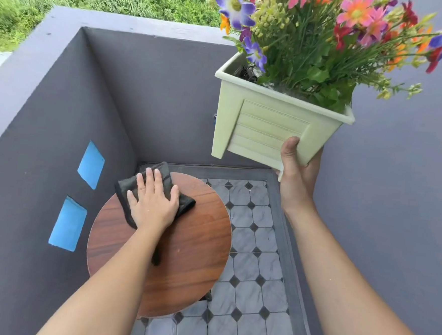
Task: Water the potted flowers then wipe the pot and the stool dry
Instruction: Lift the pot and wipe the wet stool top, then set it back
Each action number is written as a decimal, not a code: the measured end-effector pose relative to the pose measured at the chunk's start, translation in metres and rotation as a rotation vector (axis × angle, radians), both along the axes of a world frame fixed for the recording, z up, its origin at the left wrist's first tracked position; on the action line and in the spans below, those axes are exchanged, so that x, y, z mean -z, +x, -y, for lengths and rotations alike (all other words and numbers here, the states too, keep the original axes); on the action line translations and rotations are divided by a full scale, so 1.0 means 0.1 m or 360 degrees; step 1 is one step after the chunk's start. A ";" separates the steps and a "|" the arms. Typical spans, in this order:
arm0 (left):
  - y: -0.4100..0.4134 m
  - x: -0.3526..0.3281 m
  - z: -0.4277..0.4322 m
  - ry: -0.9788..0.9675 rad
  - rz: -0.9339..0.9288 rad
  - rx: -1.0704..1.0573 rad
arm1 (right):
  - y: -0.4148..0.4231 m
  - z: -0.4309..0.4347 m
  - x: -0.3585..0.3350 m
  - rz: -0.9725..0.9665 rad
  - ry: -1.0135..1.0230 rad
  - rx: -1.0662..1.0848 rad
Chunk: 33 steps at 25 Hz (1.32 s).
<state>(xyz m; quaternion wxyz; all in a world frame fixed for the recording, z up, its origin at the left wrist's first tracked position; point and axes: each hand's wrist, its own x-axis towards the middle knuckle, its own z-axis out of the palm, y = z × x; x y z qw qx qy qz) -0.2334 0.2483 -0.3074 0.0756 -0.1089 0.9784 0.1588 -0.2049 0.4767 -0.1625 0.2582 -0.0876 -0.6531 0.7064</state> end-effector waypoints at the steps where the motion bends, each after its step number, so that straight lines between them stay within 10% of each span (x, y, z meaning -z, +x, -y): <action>1: 0.07 0.00 0.02 0.0018 -0.0021 -0.0117 | 0.01 0.02 -0.01 0.0007 0.0001 -0.0007; 20: 1.57 -0.04 -0.10 0.0124 0.0061 -0.0666 | 0.40 0.31 -0.13 -0.0065 0.0062 -0.0126; 33: 2.04 -0.08 0.51 0.0882 -0.0166 -0.0737 | 0.76 0.85 0.49 0.0210 0.0003 -0.0372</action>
